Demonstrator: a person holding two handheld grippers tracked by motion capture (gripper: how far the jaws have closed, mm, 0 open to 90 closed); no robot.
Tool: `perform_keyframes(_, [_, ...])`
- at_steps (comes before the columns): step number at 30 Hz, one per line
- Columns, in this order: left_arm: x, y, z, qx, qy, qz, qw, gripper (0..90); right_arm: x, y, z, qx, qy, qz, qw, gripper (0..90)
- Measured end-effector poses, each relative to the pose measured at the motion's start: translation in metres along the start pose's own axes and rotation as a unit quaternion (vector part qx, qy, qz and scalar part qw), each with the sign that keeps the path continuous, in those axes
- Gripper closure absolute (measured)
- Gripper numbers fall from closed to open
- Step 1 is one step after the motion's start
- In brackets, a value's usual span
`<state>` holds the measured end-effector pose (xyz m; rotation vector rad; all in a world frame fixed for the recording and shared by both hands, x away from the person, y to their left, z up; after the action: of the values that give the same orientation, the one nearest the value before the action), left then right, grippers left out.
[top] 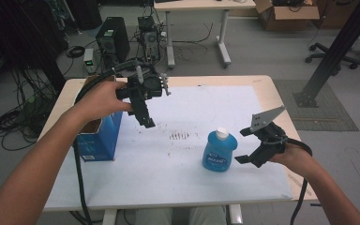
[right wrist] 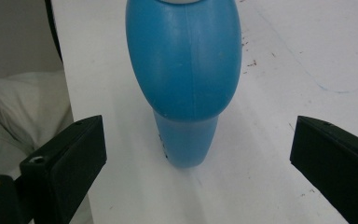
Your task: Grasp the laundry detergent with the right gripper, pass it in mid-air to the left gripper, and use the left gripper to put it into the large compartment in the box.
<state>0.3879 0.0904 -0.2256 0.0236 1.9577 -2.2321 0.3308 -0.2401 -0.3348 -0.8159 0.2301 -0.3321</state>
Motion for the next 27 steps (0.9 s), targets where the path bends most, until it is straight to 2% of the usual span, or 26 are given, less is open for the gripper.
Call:
perform_keyframes(5, [-0.001,0.001,0.001,0.000,-0.001,-0.001,1.0000,5.3,0.001,0.004,-0.005,0.022,0.003,0.004,0.9997,3.0])
perform_keyframes(14, [-0.002,0.003,0.002,0.000,-0.004,-0.003,1.0000,5.3,0.003,0.011,-0.013,0.040,0.005,0.010,0.9991,3.0])
perform_keyframes(17, [-0.004,0.005,0.002,-0.001,-0.007,-0.004,1.0000,5.3,0.003,0.013,-0.017,0.050,-0.003,0.010,0.9987,3.0])
perform_keyframes(23, [-0.005,0.006,0.002,-0.001,-0.008,-0.006,1.0000,5.3,0.004,0.019,-0.022,0.087,0.001,0.017,0.9960,3.1])
perform_keyframes(27, [-0.005,0.006,0.002,-0.002,-0.009,-0.006,0.9999,5.3,0.004,0.022,-0.024,0.101,0.002,0.020,0.9947,3.1])
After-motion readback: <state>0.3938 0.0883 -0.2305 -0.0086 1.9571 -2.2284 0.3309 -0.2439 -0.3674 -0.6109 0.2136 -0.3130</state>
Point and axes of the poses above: each handheld gripper's, and its own axes: y roughly forward along the jaws, z roughly out of its top, x roughly to its right, the point moved 2 cm from there along y, roughly forward along the jaws, and after that the axes turned 4 degrees about y, right-handed, at the moved point
